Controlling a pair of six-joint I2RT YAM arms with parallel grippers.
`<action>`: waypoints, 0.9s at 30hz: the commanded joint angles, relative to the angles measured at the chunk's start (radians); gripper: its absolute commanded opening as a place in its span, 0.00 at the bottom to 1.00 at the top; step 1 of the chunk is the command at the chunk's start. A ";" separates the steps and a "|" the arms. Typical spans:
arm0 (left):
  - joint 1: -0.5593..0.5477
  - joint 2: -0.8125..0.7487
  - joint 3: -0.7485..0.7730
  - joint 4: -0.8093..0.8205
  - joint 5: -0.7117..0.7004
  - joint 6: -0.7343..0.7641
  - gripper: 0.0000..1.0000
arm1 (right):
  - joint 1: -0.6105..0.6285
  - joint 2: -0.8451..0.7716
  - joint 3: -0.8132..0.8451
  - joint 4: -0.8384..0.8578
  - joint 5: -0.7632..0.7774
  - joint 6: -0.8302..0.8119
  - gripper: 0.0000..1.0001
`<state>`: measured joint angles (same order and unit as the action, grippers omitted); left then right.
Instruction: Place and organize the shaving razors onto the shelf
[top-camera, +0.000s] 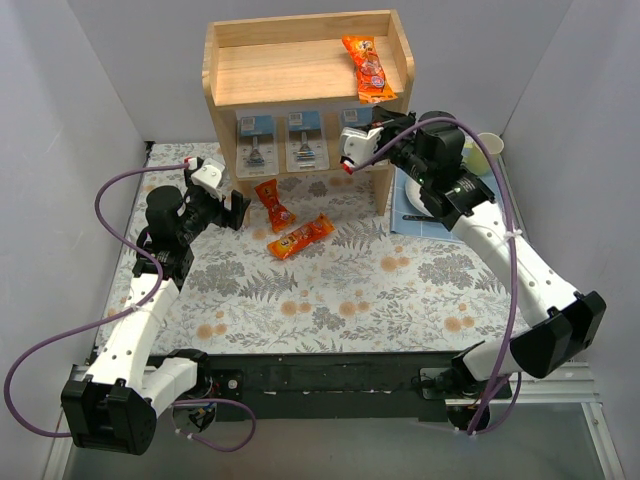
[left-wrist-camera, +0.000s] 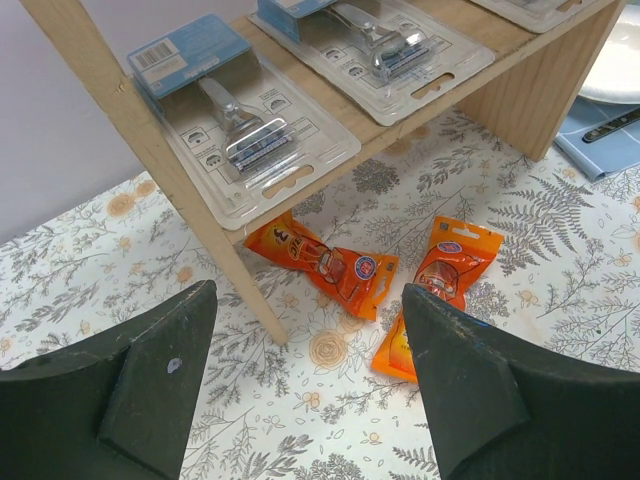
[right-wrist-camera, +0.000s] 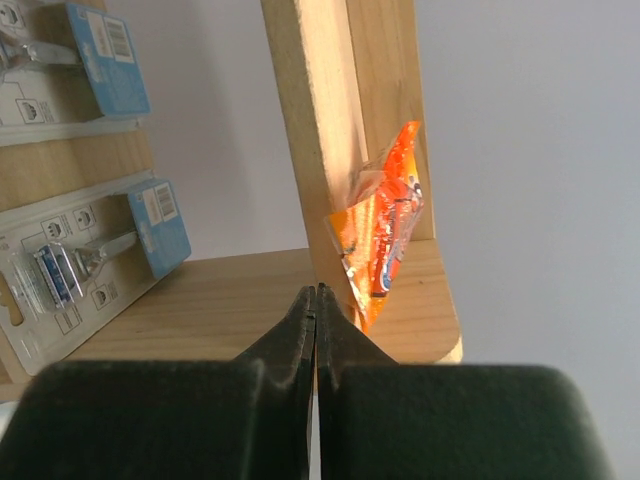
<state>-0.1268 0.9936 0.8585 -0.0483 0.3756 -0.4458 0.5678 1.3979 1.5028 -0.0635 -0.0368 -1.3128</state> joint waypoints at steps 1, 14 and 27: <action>-0.004 -0.006 -0.015 -0.002 0.003 0.004 0.74 | -0.022 0.045 0.063 0.082 -0.005 -0.005 0.01; -0.004 -0.027 -0.053 -0.013 0.008 0.006 0.75 | -0.068 0.138 0.171 0.065 -0.048 -0.019 0.01; -0.004 -0.033 -0.091 -0.036 0.037 -0.001 0.77 | -0.054 -0.048 -0.053 -0.113 -0.346 0.249 0.40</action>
<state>-0.1268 0.9890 0.7872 -0.0605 0.3817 -0.4458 0.5045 1.4715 1.5578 -0.1349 -0.2096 -1.2064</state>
